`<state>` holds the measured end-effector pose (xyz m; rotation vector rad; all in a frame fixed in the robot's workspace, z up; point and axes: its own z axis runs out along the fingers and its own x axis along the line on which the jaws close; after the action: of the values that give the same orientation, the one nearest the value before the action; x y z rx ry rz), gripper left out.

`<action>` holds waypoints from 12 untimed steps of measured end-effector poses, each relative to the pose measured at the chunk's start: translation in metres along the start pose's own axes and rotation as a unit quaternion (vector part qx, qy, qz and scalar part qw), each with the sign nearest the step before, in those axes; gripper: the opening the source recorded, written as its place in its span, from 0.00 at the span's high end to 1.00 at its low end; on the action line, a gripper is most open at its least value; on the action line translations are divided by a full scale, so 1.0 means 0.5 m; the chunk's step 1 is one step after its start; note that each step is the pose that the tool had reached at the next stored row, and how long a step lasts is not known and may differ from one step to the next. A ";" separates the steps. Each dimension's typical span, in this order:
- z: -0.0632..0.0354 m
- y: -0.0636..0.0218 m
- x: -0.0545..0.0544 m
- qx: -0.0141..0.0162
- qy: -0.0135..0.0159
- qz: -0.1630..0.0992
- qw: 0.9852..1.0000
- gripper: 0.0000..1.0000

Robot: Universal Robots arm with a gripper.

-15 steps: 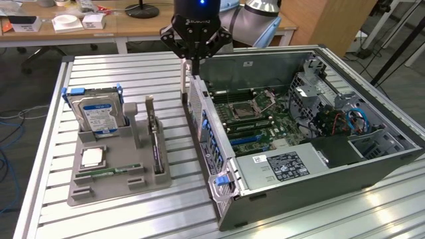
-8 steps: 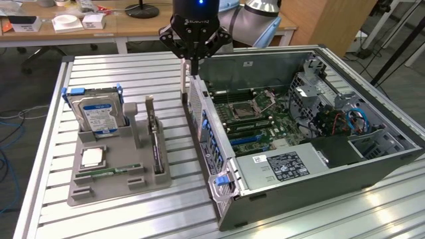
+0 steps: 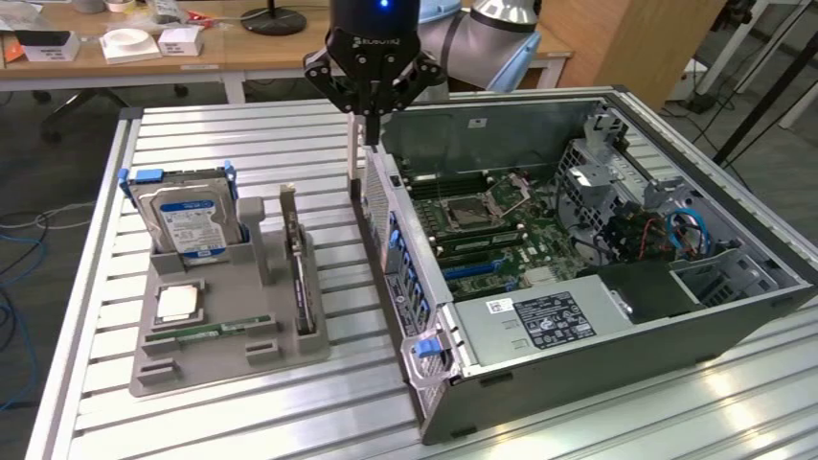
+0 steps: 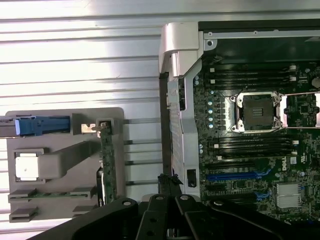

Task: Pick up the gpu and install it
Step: 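Reach for the gpu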

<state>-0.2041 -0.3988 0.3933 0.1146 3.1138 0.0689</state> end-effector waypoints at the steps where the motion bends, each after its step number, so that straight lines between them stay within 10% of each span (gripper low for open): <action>1: 0.000 0.000 0.001 0.000 0.000 0.000 1.000 0.89; 12: 0.000 -0.001 0.008 0.000 0.000 0.000 1.000 0.89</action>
<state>-0.2081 -0.3988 0.3933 0.1146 3.1138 0.0689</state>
